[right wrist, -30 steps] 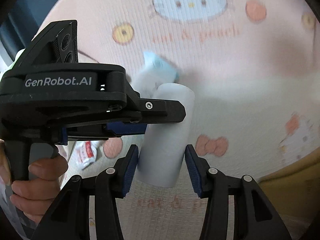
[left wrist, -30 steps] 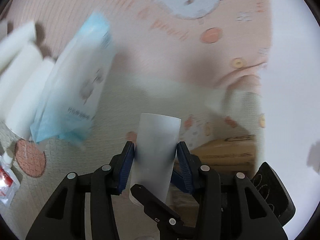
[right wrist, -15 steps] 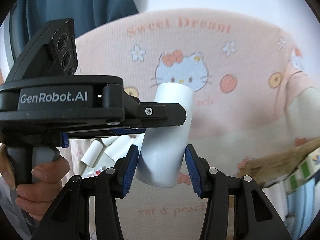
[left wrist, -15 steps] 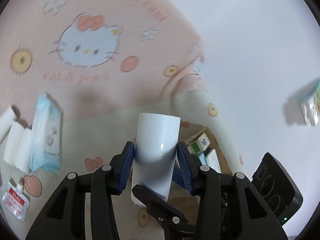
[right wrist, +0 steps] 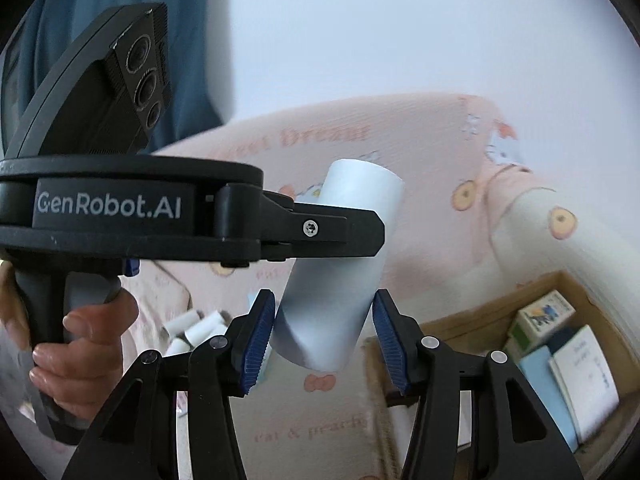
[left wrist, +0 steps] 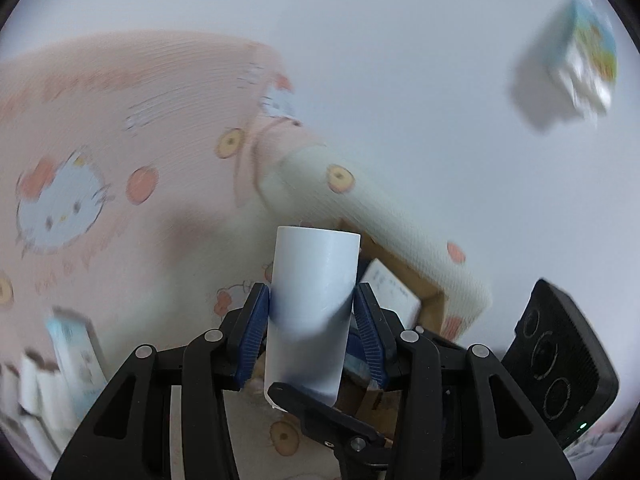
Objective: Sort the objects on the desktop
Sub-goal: 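Lift the white tube with both grippers and carry it over the box, then lower the tube into the box beside the standing tubes with both grippers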
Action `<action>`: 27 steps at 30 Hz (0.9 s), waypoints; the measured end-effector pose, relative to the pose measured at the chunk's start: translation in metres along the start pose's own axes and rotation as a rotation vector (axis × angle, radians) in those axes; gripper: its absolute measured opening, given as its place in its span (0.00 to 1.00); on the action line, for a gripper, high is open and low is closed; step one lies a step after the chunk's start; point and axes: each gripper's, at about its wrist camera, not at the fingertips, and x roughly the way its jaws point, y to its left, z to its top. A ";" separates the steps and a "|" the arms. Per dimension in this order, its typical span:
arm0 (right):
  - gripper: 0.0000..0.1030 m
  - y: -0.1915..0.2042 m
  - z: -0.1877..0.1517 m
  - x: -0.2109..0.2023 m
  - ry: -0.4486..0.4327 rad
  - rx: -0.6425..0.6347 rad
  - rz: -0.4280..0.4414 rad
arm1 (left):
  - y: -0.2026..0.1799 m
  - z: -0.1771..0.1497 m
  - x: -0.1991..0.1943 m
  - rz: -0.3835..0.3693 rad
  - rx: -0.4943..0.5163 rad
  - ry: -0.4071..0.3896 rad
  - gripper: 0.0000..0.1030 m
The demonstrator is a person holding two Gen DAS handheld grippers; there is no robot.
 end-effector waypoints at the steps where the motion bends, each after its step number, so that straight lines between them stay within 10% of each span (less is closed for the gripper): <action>1: 0.48 -0.007 0.001 -0.004 -0.003 0.022 0.001 | -0.010 0.005 0.007 0.007 0.030 0.024 0.47; 15: 0.49 -0.112 -0.017 -0.021 0.023 0.299 -0.030 | -0.084 0.022 0.107 0.059 0.193 0.260 0.46; 27: 0.48 -0.133 -0.045 0.010 0.205 0.267 0.019 | -0.031 0.005 0.159 0.042 -0.159 0.458 0.46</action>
